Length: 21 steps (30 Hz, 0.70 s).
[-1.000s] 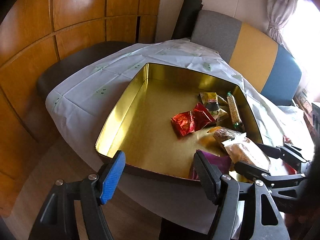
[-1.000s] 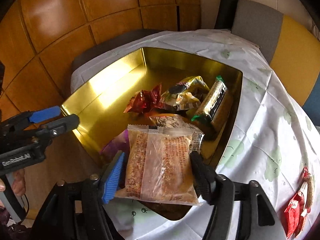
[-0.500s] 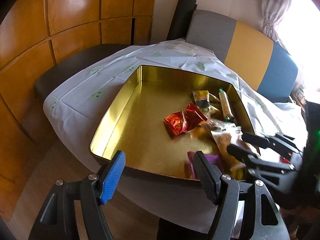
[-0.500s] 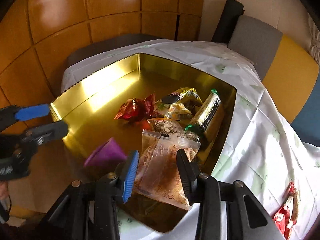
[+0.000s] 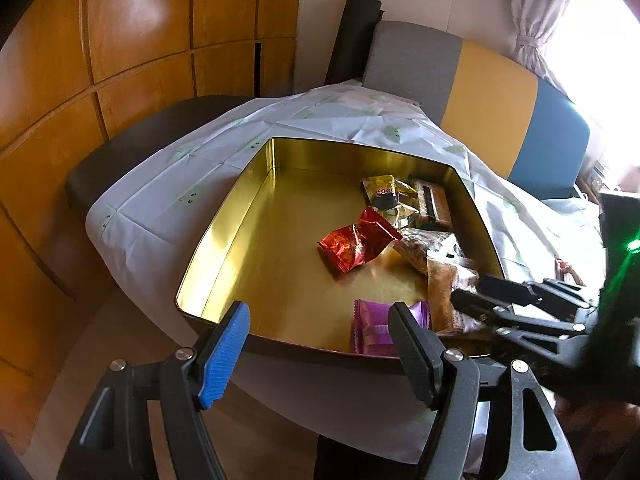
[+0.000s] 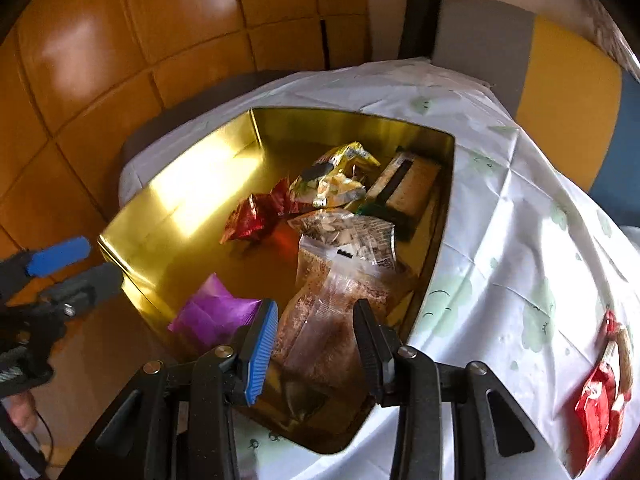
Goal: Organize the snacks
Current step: 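Carry the clear pastry bag over the tin and open the right gripper, then move both grippers back over the remaining snacks on the table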
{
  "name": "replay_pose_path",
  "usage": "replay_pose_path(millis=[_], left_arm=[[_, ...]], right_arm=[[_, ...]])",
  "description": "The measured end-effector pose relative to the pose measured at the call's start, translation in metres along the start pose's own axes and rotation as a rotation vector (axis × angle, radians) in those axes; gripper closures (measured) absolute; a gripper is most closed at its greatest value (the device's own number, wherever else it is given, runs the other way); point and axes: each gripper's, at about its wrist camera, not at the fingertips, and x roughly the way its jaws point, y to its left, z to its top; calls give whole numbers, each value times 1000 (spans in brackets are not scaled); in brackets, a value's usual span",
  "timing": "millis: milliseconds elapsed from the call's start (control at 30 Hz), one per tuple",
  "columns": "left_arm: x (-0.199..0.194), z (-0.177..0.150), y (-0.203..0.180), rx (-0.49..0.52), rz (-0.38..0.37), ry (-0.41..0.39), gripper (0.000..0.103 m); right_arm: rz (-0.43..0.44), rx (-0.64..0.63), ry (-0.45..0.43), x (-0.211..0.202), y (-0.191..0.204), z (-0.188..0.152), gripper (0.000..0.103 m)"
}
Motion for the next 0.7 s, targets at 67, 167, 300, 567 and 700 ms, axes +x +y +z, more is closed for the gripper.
replay_pose_path(millis=[67,167,300,567,700], left_arm=[[-1,0,-2,2,-1,0,31],[-2,0,-4,9,-2,-2,31],[-3,1,-9,21,-4,-3,31],[-5,1,-19,50,-16,-3,31],[-6,1,-25,68,-27,-2,31]], right_arm=[[4,11,-20,-8,-1,0,63],[5,27,-42,-18,-4,2,63],[3,46,-66,-30,-10,3,63],[-37,73,-95,-54,-32,-3,63],[-74,95,-103,-67,-53,-10,63]])
